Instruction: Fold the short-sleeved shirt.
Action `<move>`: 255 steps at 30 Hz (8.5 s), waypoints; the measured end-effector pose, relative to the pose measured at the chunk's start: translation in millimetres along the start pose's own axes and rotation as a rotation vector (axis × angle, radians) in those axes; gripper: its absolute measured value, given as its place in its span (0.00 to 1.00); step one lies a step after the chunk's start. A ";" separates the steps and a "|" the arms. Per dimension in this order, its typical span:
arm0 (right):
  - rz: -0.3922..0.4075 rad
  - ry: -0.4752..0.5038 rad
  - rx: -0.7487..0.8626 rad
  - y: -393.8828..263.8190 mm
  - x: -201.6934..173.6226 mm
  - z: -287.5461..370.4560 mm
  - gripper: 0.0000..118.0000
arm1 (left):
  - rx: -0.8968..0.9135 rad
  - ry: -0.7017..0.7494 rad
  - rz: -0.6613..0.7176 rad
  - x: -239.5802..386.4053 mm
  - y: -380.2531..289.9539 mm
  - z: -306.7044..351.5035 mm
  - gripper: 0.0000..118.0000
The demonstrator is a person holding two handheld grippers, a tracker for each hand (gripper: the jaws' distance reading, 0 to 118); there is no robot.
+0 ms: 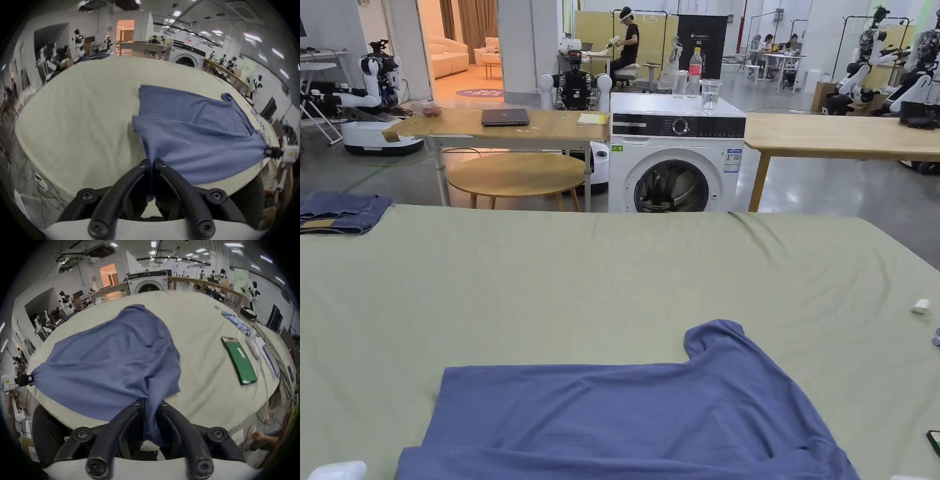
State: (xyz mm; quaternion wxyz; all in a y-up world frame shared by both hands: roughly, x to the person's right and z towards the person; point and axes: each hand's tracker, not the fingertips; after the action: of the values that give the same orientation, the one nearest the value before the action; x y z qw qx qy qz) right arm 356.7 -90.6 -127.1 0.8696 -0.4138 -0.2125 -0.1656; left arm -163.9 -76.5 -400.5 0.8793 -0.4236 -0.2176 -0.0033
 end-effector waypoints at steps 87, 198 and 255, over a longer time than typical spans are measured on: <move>0.109 -0.010 0.129 -20.6 -6.1 20.5 0.00 | 0.018 0.041 -0.187 -3.6 -15.8 12.2 0.03; 0.265 0.215 0.451 36.8 -147.0 52.4 0.02 | -0.022 -0.424 -0.021 212.0 -35.7 -50.6 0.05; 0.258 0.143 0.467 39.5 -125.1 65.0 0.02 | 0.198 -0.063 -0.760 289.6 -60.5 -48.0 0.10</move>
State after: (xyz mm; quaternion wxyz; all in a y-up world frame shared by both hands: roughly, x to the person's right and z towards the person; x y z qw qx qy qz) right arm 252.9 -1.5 -179.3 0.9682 -0.2129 -0.1285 -0.0289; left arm 105.0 -99.5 -270.2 0.8450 -0.2258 -0.3852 -0.2944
